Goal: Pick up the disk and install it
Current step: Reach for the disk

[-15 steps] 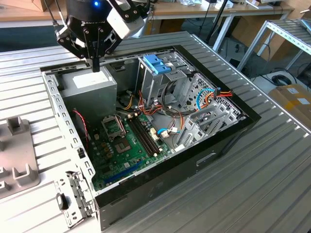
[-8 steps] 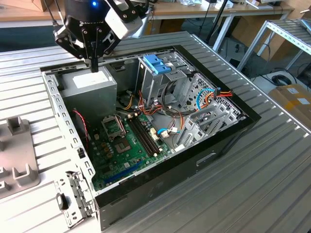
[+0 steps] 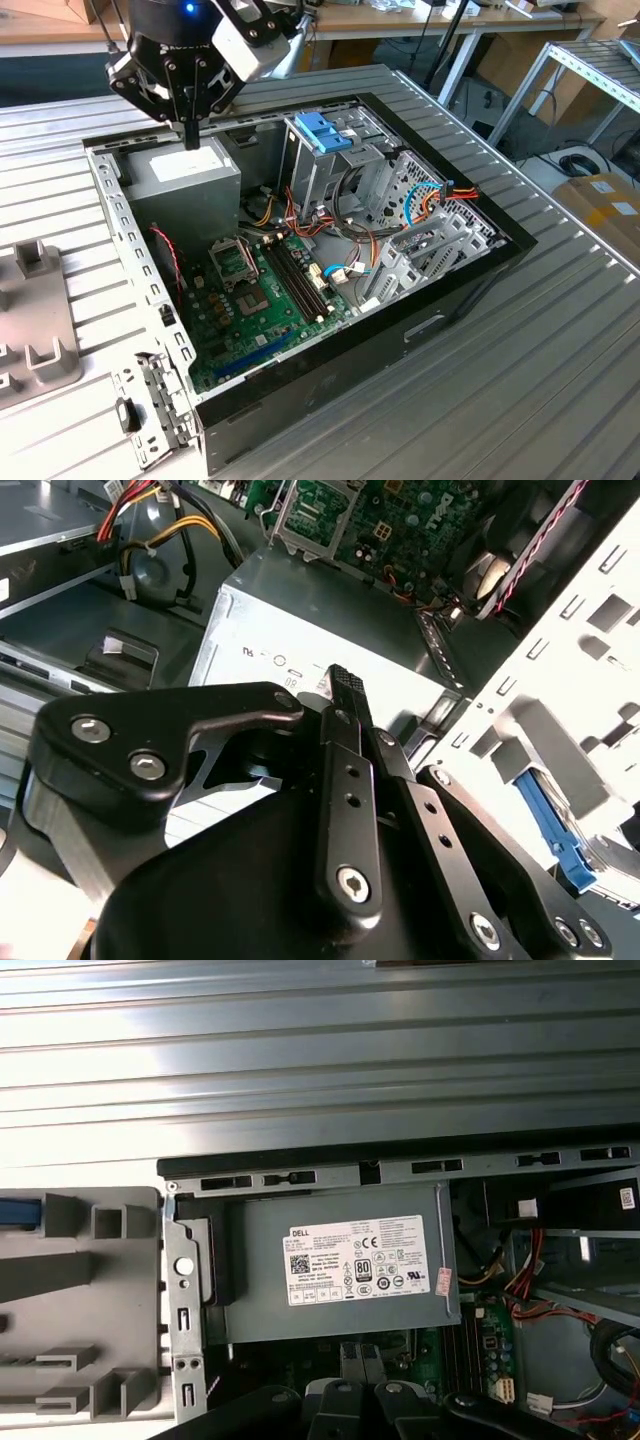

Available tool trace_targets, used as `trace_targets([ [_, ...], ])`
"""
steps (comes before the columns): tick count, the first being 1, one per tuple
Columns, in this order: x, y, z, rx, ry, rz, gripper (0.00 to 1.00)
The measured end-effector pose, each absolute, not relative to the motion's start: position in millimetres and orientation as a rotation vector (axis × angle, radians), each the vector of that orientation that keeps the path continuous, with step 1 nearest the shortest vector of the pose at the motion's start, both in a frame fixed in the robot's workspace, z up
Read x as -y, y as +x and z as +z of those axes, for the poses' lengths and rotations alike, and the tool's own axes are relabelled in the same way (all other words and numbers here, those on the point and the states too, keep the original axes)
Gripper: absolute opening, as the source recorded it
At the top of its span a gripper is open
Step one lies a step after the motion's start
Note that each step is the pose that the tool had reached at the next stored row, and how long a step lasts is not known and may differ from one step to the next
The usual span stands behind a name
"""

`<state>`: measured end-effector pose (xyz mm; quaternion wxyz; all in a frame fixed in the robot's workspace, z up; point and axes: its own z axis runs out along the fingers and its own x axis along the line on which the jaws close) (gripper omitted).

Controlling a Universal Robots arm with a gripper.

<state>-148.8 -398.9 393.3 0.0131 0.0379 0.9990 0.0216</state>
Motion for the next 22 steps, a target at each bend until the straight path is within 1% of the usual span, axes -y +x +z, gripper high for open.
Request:
trace_targets([
  [22, 399, -160, 393, -3.112, 0.118, 0.067, 0.1],
])
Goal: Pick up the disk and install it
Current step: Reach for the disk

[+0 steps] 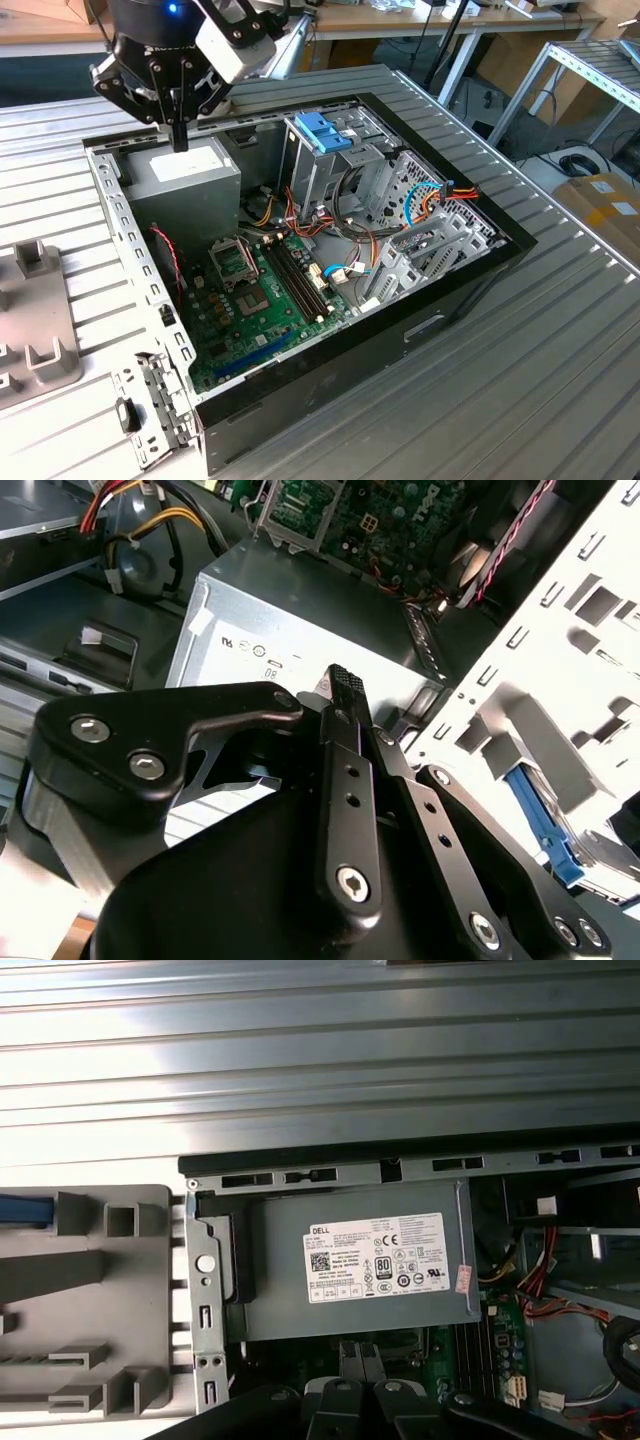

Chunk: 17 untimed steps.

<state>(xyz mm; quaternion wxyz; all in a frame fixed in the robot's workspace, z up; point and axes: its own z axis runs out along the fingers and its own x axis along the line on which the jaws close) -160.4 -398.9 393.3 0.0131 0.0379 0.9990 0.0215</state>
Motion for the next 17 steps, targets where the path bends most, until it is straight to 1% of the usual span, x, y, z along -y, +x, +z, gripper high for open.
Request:
trace_targets([
  [17, 398.9, -170.0, 393.3, -3.113, 0.118, 0.065, 0.1],
])
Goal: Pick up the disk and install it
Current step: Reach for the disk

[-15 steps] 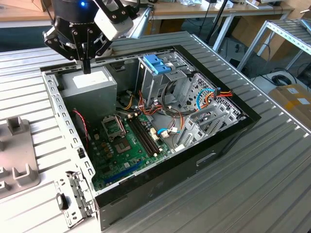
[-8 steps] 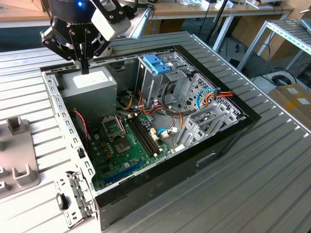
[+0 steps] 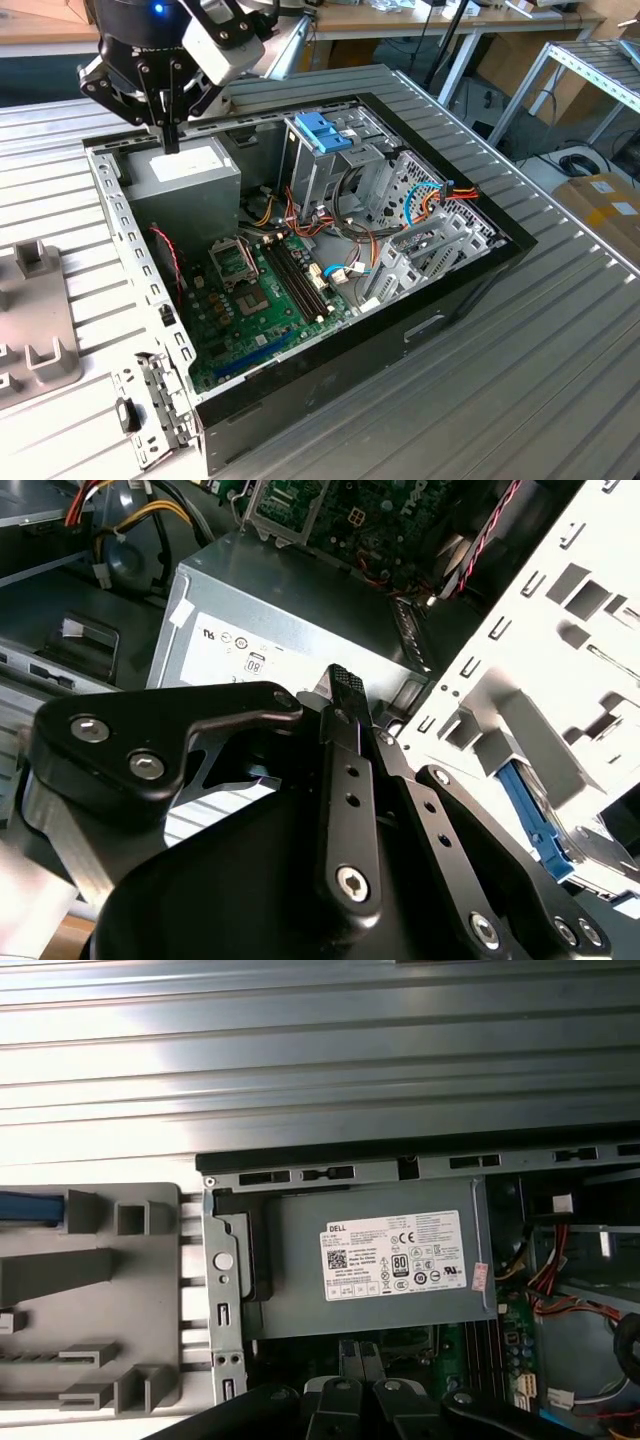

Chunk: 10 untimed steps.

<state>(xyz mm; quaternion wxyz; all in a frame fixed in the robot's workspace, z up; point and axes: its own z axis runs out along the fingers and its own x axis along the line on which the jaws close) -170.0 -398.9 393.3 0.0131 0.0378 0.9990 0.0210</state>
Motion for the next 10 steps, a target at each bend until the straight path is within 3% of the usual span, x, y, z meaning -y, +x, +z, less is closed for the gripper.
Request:
trace_targets([
  [10, 398.9, -174.8, 393.3, -3.113, 0.118, 0.063, 0.1],
])
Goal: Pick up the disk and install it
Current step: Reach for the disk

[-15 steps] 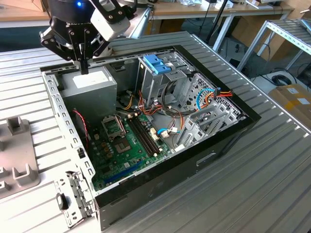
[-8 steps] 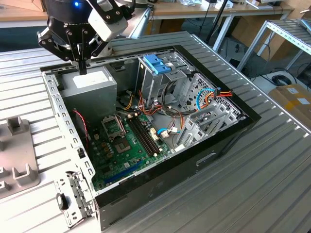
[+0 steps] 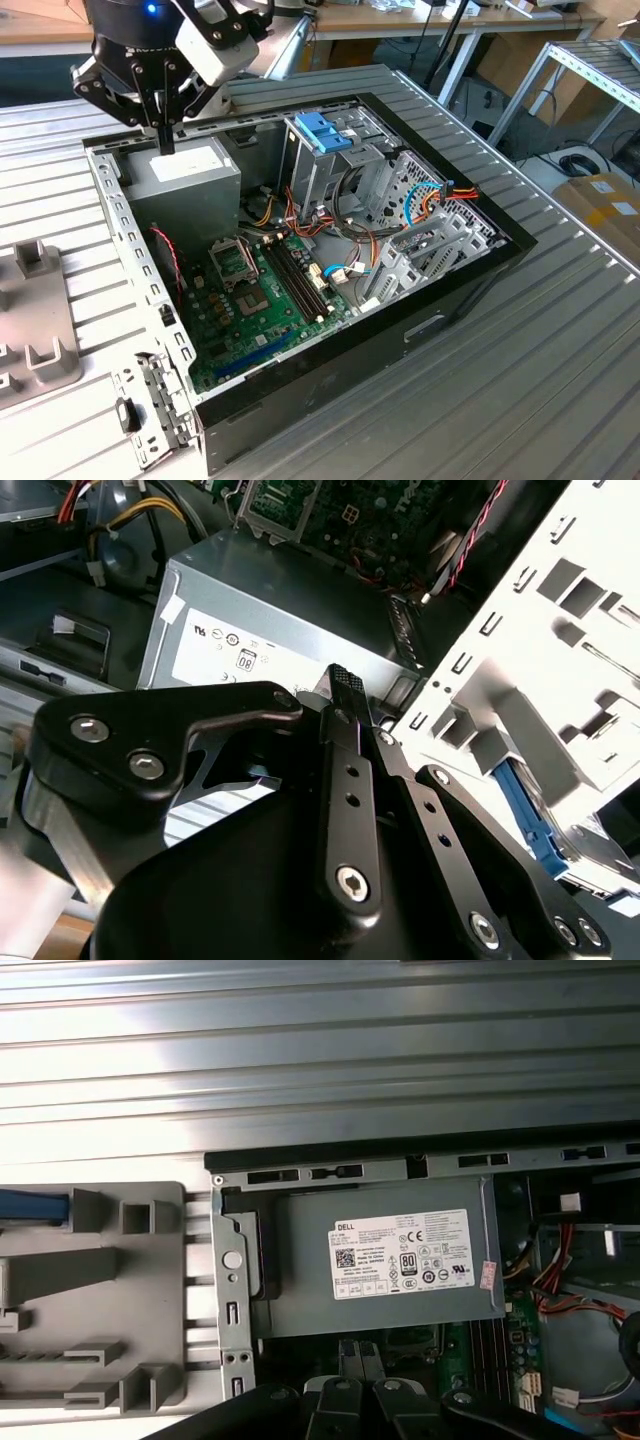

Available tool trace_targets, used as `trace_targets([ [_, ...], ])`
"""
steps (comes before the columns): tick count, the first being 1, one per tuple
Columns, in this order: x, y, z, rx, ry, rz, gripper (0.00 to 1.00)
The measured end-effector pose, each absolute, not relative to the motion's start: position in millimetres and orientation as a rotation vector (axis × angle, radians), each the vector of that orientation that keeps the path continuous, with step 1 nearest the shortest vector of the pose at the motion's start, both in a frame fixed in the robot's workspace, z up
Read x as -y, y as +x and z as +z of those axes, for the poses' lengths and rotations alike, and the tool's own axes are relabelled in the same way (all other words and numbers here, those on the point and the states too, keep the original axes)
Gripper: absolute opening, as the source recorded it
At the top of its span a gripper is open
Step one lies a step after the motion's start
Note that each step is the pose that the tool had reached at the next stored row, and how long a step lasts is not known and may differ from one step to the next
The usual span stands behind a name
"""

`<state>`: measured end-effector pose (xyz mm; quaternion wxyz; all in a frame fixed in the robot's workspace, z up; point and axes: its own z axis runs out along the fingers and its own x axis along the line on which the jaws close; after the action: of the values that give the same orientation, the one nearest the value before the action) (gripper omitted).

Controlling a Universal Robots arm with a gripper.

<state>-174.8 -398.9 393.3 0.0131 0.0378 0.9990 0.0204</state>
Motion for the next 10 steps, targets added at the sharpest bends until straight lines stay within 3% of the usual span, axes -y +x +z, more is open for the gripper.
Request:
trace_targets([
  [10, 399.0, -180.6, 393.3, -3.112, 0.118, 0.062, 0.1],
])
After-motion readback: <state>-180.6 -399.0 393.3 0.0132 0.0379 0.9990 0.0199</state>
